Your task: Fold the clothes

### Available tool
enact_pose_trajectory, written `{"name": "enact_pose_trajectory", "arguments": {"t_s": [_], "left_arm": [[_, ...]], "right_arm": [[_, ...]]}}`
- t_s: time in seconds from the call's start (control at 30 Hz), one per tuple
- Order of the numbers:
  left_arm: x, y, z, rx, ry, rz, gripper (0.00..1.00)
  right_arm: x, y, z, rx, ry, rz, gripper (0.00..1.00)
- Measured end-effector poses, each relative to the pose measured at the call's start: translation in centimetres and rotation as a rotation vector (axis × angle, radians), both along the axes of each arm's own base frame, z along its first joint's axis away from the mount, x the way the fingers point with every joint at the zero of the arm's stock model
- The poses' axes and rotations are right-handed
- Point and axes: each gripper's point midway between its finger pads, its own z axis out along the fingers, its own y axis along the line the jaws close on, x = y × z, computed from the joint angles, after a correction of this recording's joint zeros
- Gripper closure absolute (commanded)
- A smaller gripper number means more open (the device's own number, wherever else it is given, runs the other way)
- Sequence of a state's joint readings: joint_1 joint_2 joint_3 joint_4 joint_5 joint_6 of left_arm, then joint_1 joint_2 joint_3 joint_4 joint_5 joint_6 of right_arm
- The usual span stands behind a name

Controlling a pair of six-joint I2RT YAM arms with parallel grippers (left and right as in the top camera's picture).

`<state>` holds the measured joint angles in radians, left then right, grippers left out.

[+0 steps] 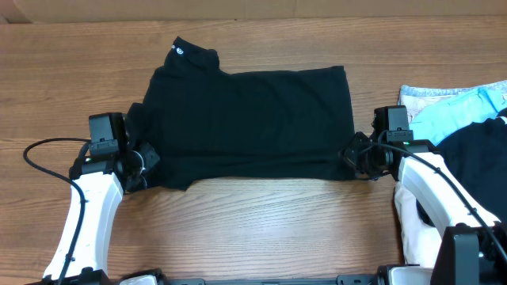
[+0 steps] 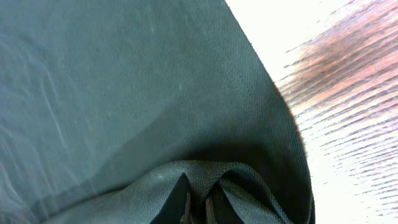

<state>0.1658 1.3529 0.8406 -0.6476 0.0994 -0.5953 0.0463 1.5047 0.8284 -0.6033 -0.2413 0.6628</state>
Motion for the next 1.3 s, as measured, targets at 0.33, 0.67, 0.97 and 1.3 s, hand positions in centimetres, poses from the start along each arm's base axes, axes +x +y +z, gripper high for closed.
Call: {"name": "enact_pose_trajectory", "arguments": {"t_s": [0.33,0.67,0.97,1.3], "left_arm": [[1.2,-0.1,0.5,0.007,-0.051,-0.010,0.94],[1.1,-2.8,-3.4,-0.001,0.066,-0.096,0.93],[2.1,-2.6,-3.9,0.011,0.048,-0.092,0.85],[3.6,-2.7,-3.2,0.005,-0.019,-0.089,0.81]], "right_arm": [[1.0,-0.2,0.3,0.006,-0.026,-0.062,0.93],[2.8,-0.2,1.1,-0.004,-0.120,-0.031,0.92],[3.3,-0.3,1.3,-0.021,-0.150,0.002,0.85],[3.0,-0.6,0.3,-0.041,-0.117,-0.002,0.85]]}}
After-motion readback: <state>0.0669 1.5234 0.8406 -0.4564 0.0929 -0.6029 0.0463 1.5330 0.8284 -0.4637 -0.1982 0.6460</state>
